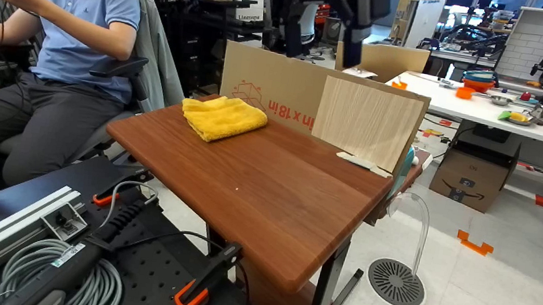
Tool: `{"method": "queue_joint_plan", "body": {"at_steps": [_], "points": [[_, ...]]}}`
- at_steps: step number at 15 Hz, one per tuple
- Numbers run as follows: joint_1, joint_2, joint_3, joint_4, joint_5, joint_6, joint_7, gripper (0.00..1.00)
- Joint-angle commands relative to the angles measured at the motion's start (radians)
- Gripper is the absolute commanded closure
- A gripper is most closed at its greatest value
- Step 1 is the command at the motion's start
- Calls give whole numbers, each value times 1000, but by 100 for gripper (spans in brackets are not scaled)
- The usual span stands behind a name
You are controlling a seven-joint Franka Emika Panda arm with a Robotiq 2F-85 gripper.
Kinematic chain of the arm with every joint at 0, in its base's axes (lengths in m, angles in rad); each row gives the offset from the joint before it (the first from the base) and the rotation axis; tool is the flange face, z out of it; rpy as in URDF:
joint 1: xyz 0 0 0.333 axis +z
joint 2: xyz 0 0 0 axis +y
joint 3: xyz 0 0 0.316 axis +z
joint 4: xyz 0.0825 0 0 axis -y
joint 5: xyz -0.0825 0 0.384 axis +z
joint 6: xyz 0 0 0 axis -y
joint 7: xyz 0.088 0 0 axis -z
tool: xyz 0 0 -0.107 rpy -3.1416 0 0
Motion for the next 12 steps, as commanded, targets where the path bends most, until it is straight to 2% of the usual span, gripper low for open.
{"method": "queue_joint_plan", "body": {"at_steps": [1, 4, 6, 9, 12], "points": [[87, 64, 42, 12, 167, 26, 117, 0], [153, 109, 121, -15, 170, 105, 261, 0], [192, 163, 180, -25, 102, 201, 393, 0], [235, 282, 231, 3, -81, 312, 631, 0], [306, 417, 196, 94, -281, 302, 869, 0]]}}
